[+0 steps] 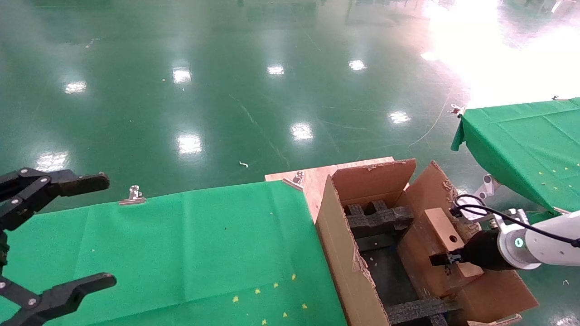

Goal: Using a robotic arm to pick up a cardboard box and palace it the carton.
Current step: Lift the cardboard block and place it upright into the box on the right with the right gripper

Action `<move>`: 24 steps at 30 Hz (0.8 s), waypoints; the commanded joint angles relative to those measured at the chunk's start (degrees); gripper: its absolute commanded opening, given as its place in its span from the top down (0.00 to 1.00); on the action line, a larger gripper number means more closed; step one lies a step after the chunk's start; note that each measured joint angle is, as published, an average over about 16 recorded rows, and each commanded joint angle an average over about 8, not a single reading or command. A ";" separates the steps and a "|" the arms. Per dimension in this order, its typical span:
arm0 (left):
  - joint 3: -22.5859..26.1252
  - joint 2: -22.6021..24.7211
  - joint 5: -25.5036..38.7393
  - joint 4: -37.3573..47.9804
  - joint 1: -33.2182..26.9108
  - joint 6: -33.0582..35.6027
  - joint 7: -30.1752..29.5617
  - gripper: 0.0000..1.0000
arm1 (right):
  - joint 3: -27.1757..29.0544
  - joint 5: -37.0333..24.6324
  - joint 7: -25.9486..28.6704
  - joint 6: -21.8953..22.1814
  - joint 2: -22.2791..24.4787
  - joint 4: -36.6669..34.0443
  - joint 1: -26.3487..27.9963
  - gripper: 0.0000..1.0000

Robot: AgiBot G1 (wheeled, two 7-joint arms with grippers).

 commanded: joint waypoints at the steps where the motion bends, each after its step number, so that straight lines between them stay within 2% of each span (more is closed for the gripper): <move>1: 0.00 0.00 0.00 0.00 0.00 0.00 0.00 0.00 | 0.03 0.79 -0.47 0.31 -0.63 -0.93 -0.78 1.00; 21: 0.02 -0.01 -0.01 0.00 0.00 -0.01 0.01 0.00 | 2.82 11.51 -9.70 -0.84 -8.01 -12.67 -8.87 0.99; 22: 0.02 -0.01 -0.01 0.00 0.00 -0.01 0.01 0.00 | 2.97 11.89 -10.06 -1.00 -8.17 -13.04 -9.05 0.93; 24: 0.02 -0.01 -0.02 0.00 0.00 -0.01 0.01 0.00 | 3.35 12.78 -10.92 -1.42 -8.54 -13.86 -9.45 0.68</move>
